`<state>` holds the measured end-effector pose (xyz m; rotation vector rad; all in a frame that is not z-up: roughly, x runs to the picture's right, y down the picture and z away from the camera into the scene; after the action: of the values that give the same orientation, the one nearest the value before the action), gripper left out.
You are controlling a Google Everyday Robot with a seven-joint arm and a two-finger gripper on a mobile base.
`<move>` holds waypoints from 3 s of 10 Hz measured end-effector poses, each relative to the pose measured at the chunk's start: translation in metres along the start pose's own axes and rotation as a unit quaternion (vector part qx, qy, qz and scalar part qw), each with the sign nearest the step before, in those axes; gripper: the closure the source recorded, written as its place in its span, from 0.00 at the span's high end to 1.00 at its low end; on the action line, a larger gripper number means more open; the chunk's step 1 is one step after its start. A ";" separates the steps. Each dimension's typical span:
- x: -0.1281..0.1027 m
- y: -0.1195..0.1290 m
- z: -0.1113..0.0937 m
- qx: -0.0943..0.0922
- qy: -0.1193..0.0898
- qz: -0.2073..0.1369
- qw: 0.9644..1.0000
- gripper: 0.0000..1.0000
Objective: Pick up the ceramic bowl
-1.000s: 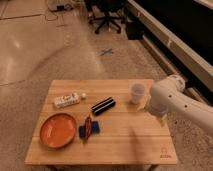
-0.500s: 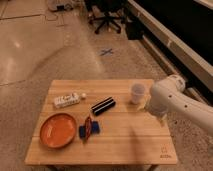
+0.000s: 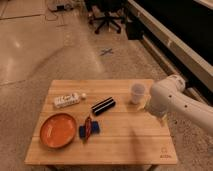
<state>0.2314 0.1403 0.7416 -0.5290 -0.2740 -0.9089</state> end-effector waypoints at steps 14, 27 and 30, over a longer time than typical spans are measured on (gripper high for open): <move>-0.036 -0.054 0.013 -0.011 -0.041 -0.061 0.997 0.80; -0.259 -0.230 0.030 0.034 -0.150 -0.193 0.969 0.80; -0.284 -0.239 0.035 0.047 -0.149 -0.196 0.968 0.80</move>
<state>-0.1296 0.2310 0.7219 -0.5324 -0.7093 -1.1919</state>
